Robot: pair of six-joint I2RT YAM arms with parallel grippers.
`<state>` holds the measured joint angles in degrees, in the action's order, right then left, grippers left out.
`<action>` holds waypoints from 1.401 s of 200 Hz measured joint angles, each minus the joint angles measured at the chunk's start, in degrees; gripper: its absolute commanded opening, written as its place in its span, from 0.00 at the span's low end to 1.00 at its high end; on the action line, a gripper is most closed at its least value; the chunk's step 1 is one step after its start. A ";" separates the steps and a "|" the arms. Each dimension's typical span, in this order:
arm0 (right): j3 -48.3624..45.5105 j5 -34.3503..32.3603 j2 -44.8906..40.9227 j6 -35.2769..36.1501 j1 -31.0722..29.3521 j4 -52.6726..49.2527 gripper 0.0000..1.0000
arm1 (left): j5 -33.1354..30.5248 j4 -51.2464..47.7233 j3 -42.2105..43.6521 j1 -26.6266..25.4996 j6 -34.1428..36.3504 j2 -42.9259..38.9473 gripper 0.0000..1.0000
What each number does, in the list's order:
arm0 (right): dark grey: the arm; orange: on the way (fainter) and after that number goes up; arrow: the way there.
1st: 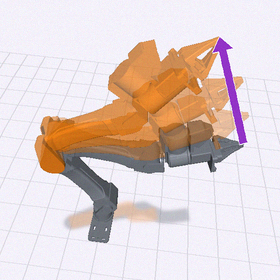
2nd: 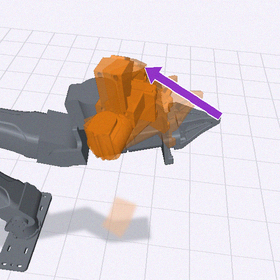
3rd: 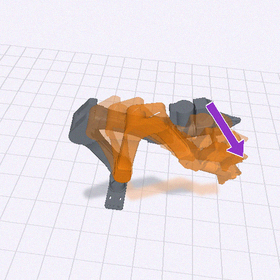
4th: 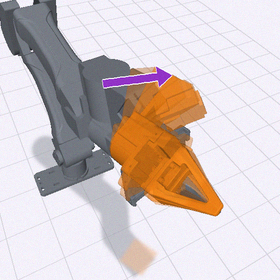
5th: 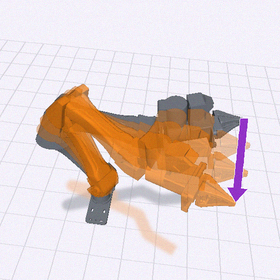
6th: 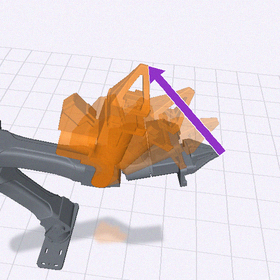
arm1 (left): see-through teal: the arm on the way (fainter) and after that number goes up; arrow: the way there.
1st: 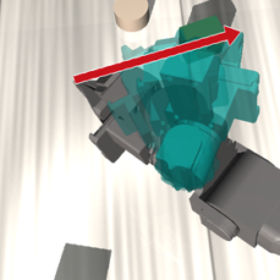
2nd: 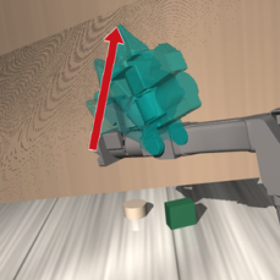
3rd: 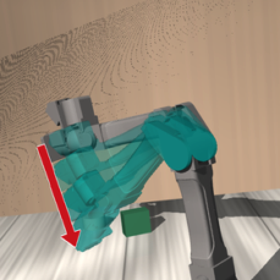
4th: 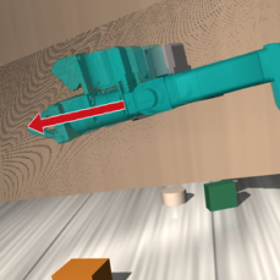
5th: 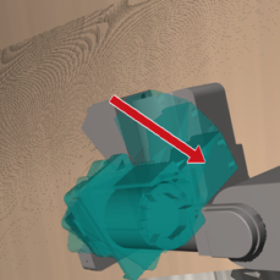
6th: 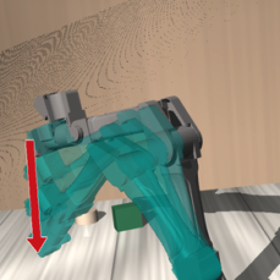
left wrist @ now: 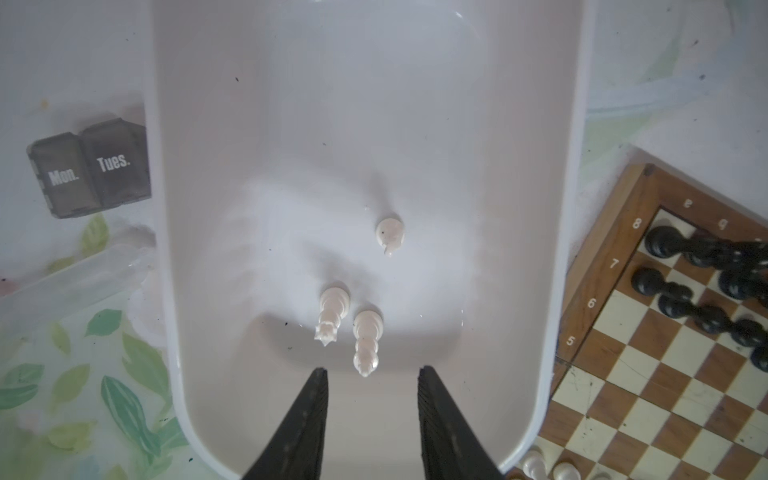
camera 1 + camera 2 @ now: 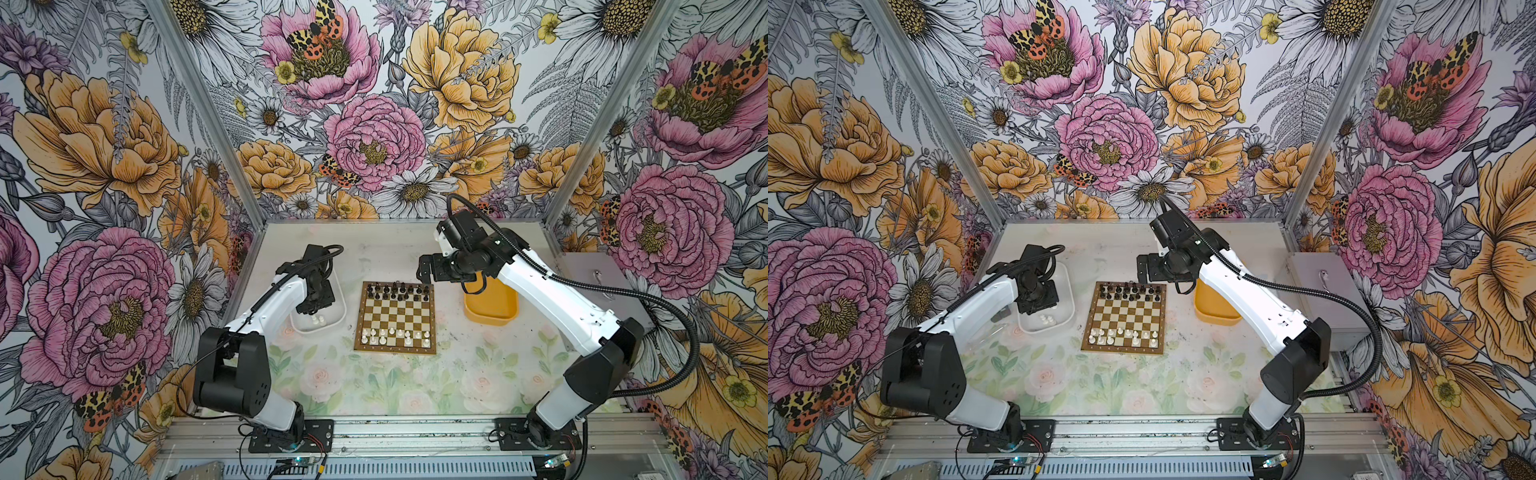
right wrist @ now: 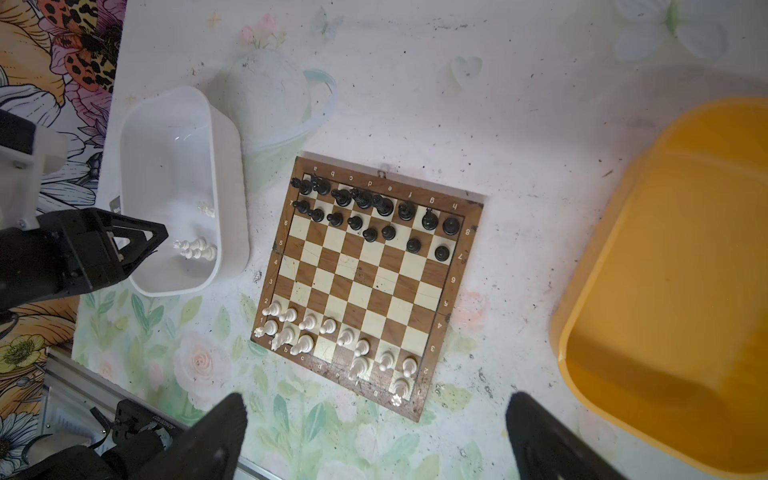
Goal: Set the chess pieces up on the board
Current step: 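Return the open left gripper over the white tub while the right arm swings back, then lower the left gripper into the white tub and close on a white piece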
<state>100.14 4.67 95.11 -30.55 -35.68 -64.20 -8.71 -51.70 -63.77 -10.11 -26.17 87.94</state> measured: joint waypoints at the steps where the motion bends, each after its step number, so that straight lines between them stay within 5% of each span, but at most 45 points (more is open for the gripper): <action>1: 0.07 0.04 0.04 0.00 0.00 0.00 1.00 | 0.09 0.11 0.00 0.04 0.11 0.07 0.35; 91: 2.47 0.17 1.36 0.17 1.25 0.00 1.00 | 3.93 5.68 -1.29 3.28 7.76 10.29 0.27; 280: 2.45 0.09 1.36 -0.04 2.73 -0.04 1.00 | 4.31 6.16 -3.87 3.39 10.16 13.05 0.22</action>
<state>102.59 4.75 96.47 -30.59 -32.95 -64.25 -4.40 -45.54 -67.64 -6.72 -16.01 100.99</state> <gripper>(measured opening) 0.995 0.222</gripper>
